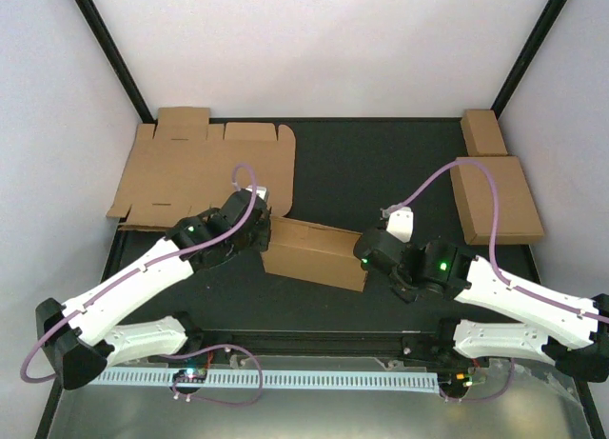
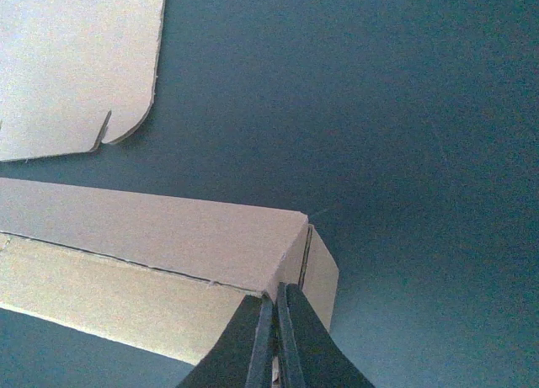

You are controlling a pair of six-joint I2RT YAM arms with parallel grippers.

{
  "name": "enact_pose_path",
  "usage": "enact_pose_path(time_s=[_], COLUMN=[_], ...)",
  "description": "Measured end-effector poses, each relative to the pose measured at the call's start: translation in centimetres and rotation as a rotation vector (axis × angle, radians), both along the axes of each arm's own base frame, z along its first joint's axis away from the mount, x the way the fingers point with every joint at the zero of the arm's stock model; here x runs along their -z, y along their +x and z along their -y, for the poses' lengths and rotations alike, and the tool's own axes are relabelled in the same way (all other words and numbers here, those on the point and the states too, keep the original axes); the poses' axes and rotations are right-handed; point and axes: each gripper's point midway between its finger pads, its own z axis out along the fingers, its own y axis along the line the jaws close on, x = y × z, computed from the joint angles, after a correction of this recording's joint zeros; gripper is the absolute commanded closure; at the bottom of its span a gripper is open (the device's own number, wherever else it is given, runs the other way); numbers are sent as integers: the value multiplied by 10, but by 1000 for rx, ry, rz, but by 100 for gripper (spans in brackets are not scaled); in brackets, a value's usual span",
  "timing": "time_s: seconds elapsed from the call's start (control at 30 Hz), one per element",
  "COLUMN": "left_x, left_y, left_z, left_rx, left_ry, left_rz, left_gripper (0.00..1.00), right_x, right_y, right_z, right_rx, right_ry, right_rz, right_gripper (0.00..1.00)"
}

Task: Fold the paper box

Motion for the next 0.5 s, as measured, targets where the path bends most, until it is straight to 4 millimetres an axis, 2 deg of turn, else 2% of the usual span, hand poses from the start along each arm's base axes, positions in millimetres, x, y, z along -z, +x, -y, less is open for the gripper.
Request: enact_pose_path(time_s=[0.5], left_x=[5], left_y=[-2], left_z=[1], left_rx=[-20], left_ry=[-75], left_rz=[54], left_gripper=[99], right_x=[5], right_y=[0], right_z=[-1], right_rx=[0], right_ry=[-4], right_rz=[-2], right_gripper=[98])
